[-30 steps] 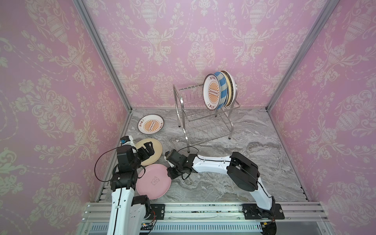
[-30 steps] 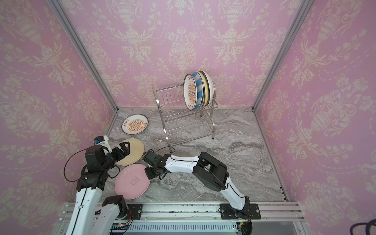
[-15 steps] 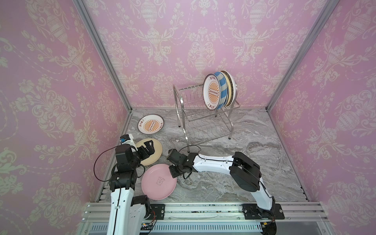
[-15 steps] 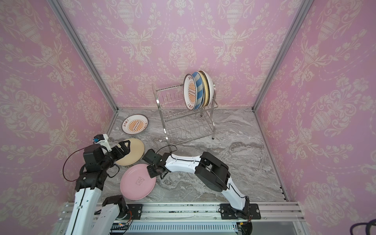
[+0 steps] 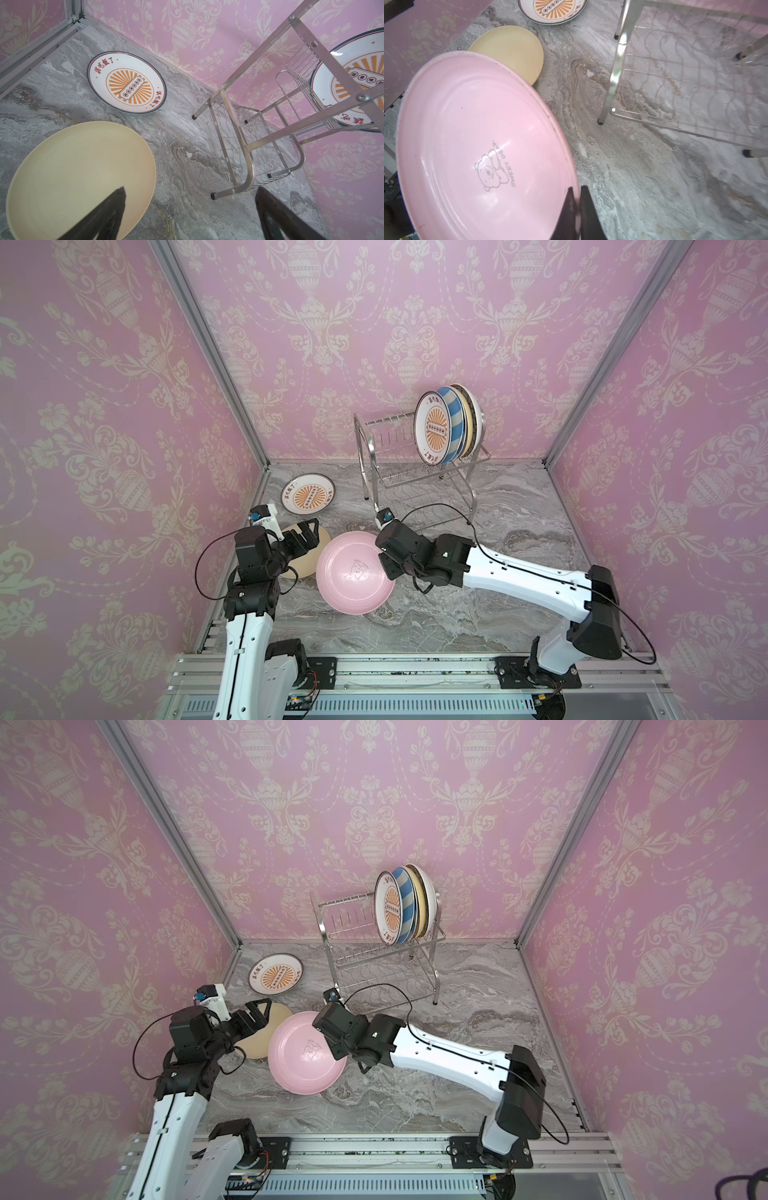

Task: Load plates into a dish rack
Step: Pick up the plate from the bottom-left of the table, then place the plate on the dish rack.

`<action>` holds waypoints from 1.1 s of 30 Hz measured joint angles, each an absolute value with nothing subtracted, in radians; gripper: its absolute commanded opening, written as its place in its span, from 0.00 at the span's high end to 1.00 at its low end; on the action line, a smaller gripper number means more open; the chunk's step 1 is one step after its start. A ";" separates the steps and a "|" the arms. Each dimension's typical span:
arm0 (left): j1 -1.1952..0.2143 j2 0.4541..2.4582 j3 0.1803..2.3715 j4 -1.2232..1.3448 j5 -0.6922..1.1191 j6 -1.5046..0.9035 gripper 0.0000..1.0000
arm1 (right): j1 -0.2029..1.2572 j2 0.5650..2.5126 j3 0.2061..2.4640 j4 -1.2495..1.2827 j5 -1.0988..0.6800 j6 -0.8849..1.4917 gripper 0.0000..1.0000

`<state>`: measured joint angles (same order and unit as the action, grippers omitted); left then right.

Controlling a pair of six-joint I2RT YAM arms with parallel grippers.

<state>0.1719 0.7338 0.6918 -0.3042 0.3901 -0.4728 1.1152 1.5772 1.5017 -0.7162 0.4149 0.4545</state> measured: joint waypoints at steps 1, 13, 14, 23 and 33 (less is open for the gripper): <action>0.165 0.747 0.707 -0.295 0.396 -0.473 0.01 | 1.115 1.534 1.502 -0.753 0.447 0.443 1.00; -0.049 0.934 0.850 -0.117 0.467 -0.394 0.01 | 1.098 1.373 1.827 -1.025 0.914 0.220 1.00; -0.055 0.949 0.855 -0.109 0.475 -0.387 0.01 | 1.086 1.385 1.858 -1.013 0.942 0.188 1.00; -0.086 1.032 0.862 0.015 0.532 -0.375 0.01 | 0.955 1.552 1.955 -0.514 1.187 -0.301 1.00; -0.136 1.107 0.862 0.111 0.599 -0.375 0.01 | 0.846 1.874 2.176 0.049 1.285 -0.844 1.00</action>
